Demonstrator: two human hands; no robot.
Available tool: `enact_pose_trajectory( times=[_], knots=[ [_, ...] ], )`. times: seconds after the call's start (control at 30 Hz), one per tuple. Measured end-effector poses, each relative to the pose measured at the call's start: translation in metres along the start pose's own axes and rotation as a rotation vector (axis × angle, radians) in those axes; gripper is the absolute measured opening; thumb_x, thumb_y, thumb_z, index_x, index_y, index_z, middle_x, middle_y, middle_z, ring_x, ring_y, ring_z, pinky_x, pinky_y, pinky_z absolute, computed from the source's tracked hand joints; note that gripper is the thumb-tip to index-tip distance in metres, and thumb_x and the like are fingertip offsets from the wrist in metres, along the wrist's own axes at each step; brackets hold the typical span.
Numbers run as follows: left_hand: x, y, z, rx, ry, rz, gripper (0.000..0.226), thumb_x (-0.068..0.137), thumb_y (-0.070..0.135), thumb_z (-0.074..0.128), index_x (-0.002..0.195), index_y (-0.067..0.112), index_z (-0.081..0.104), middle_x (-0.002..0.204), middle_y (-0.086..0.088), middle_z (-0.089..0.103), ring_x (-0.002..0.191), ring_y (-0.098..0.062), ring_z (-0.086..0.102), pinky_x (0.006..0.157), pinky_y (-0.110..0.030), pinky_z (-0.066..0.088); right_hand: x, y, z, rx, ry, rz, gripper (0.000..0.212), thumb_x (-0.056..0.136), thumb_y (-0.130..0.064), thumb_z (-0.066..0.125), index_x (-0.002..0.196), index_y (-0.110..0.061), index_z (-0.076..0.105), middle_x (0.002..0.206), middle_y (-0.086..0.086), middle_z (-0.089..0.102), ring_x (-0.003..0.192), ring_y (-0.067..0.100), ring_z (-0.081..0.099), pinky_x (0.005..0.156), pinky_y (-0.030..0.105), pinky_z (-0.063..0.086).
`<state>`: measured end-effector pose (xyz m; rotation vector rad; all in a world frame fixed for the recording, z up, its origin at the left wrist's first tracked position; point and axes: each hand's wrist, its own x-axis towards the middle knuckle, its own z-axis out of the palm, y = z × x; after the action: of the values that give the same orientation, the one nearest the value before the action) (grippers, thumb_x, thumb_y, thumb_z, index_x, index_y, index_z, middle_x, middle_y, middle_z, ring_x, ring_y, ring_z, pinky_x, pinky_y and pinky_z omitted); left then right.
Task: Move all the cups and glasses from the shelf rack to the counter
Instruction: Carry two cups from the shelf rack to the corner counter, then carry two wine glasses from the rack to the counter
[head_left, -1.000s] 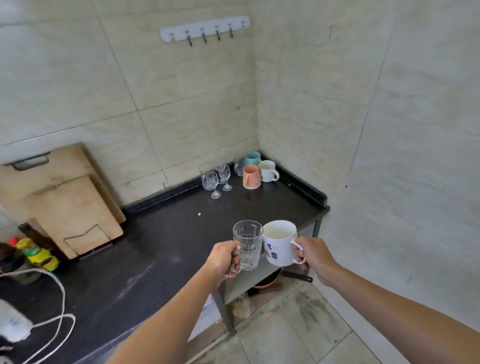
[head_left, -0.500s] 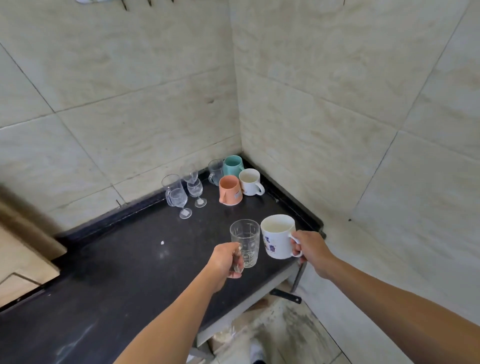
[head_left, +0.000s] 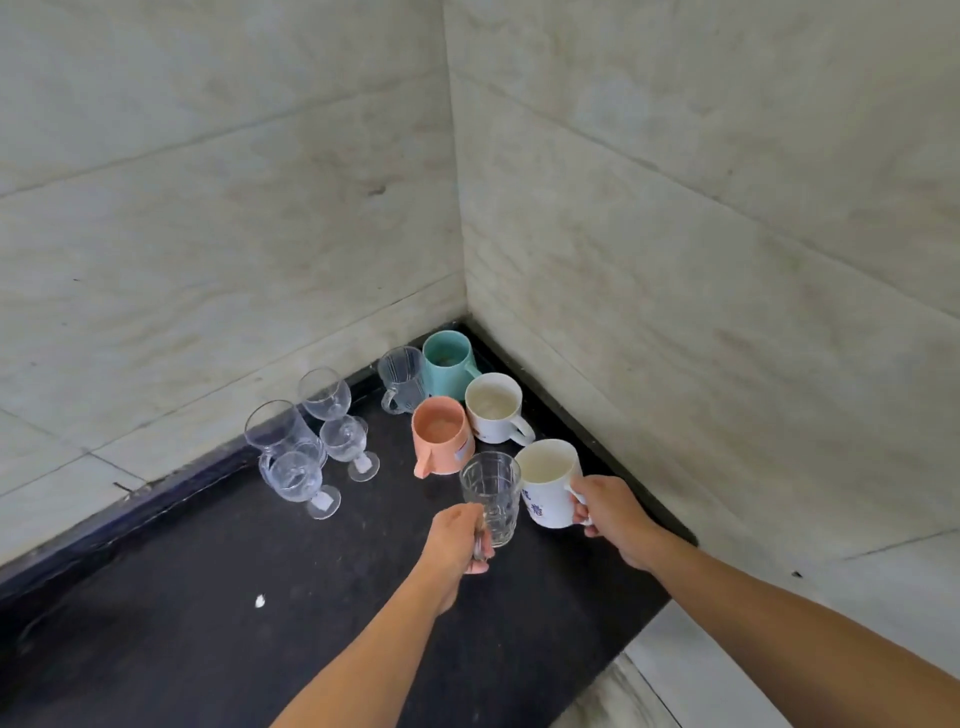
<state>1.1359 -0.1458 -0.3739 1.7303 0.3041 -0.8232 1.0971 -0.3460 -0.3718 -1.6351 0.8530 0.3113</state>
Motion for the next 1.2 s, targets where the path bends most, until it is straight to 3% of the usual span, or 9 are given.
enact_pose_trajectory(
  times=[0.23,0.43,0.63,0.7,0.8,0.93,1.07,1.2],
  knots=[
    [0.037,-0.001,-0.010,-0.003,-0.016,-0.027,0.033,0.096,0.017,0.035,0.068,0.008,0.050,0.064,-0.013,0.056,0.067,-0.023,0.050,0.067,-0.035,0.050,0.032,-0.002,-0.002,-0.048,-0.034,-0.005,0.032,0.090,-0.021,0.049,0.059,-0.016,0.045,0.065,0.001,0.052,0.071,0.019,0.051,0.069,0.031,0.047],
    [0.048,-0.003,-0.008,-0.013,-0.034,-0.019,0.028,0.096,0.016,0.037,0.073,0.009,0.053,0.072,-0.012,0.057,0.072,-0.023,0.052,0.073,-0.037,0.047,0.045,0.011,-0.008,-0.097,-0.008,0.006,0.030,0.095,-0.020,0.048,0.067,-0.013,0.051,0.080,0.007,0.058,0.077,0.020,0.052,0.072,0.032,0.043],
    [0.046,-0.013,-0.006,0.160,-0.008,0.043,0.023,0.095,0.013,0.038,0.083,0.006,0.056,0.080,-0.009,0.059,0.079,-0.020,0.054,0.081,-0.038,0.048,0.051,0.021,-0.009,-0.243,0.005,-0.056,0.029,0.098,-0.021,0.049,0.073,-0.010,0.059,0.081,0.006,0.063,0.078,0.021,0.055,0.071,0.034,0.042],
    [0.046,-0.013,-0.005,0.223,0.019,0.071,0.022,0.095,0.016,0.041,0.083,0.007,0.057,0.080,-0.008,0.060,0.075,-0.018,0.053,0.073,-0.035,0.046,0.050,0.020,-0.010,-0.405,0.039,-0.131,0.024,0.097,-0.023,0.050,0.080,-0.011,0.061,0.081,0.003,0.063,0.078,0.021,0.057,0.066,0.033,0.041],
    [0.040,-0.012,-0.005,0.357,0.117,0.117,0.019,0.094,0.024,0.048,0.084,0.012,0.058,0.084,-0.005,0.064,0.069,-0.014,0.053,0.061,-0.026,0.040,0.039,0.013,-0.011,-0.686,0.142,-0.289,0.015,0.096,-0.028,0.053,0.102,-0.017,0.060,0.099,0.003,0.062,0.085,0.018,0.057,0.066,0.033,0.044],
    [0.013,-0.019,-0.015,0.524,0.285,0.164,0.014,0.092,0.023,0.051,0.091,0.010,0.057,0.099,-0.007,0.061,0.082,-0.019,0.056,0.069,-0.032,0.042,0.017,0.002,-0.009,-0.962,0.194,-0.553,0.037,0.093,-0.026,0.054,0.129,-0.016,0.051,0.129,0.004,0.052,0.117,0.025,0.048,0.081,0.040,0.051],
    [-0.038,-0.044,-0.027,0.815,0.318,0.170,0.020,0.093,0.026,0.045,0.100,0.012,0.057,0.107,-0.006,0.058,0.096,-0.028,0.057,0.077,-0.036,0.045,-0.013,-0.010,0.009,-1.072,0.065,-0.771,0.034,0.093,-0.028,0.053,0.126,-0.018,0.055,0.125,0.003,0.054,0.116,0.025,0.049,0.076,0.039,0.050],
    [-0.111,-0.081,-0.034,0.904,0.441,0.087,0.024,0.093,0.027,0.040,0.105,0.014,0.055,0.109,-0.004,0.059,0.094,-0.027,0.055,0.071,-0.033,0.039,-0.056,0.001,0.037,-1.093,-0.130,-0.979,0.033,0.093,-0.026,0.051,0.124,-0.017,0.058,0.123,0.004,0.057,0.115,0.024,0.051,0.082,0.041,0.050]
  ],
)
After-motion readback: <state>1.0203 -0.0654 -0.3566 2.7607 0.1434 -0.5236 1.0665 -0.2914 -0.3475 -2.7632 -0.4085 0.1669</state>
